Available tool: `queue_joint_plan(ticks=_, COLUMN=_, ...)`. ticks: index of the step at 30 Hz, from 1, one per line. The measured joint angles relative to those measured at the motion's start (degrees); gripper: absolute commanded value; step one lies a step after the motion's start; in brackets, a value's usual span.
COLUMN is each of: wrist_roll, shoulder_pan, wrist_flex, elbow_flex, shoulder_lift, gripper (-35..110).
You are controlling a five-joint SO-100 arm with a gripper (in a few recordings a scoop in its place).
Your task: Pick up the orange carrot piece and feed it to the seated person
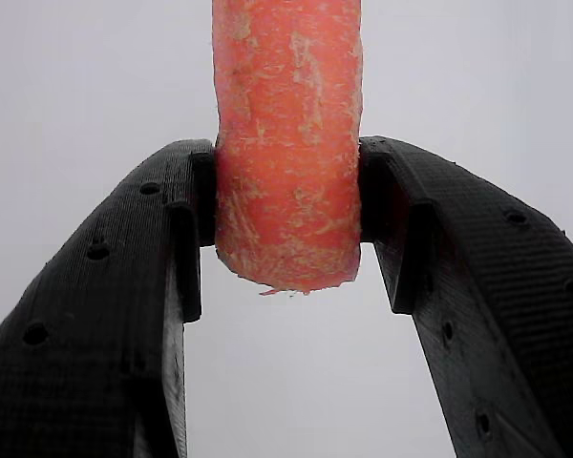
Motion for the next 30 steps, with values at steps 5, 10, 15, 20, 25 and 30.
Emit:
queue_joint_plan(ticks=5, wrist_roll=0.0, shoulder_pan=-2.5, wrist_flex=0.0, elbow_flex=-4.7, shoulder_lift=0.0, gripper=-2)
queue_joint_plan(ticks=10, wrist_roll=0.0, shoulder_pan=-7.5, wrist_flex=0.0, elbow_flex=-9.4, shoulder_lift=0.0, gripper=-2)
queue_joint_plan(ticks=15, wrist_roll=-2.7, shoulder_pan=-13.2, wrist_flex=0.0, elbow_flex=-16.3, shoulder_lift=0.0, gripper=-2)
queue_joint_plan(ticks=20, wrist_roll=-11.4, shoulder_pan=-20.0, wrist_flex=0.0, elbow_flex=-21.4, shoulder_lift=0.0, gripper=-2)
queue_joint_plan(ticks=25, wrist_roll=-19.6, shoulder_pan=-26.1, wrist_flex=0.0, elbow_flex=-24.3, shoulder_lift=-0.1, gripper=-2)
queue_joint_plan(ticks=30, wrist_roll=-25.7, shoulder_pan=-33.7, wrist_flex=0.0, elbow_flex=-27.8, shoulder_lift=-0.1, gripper=-2)
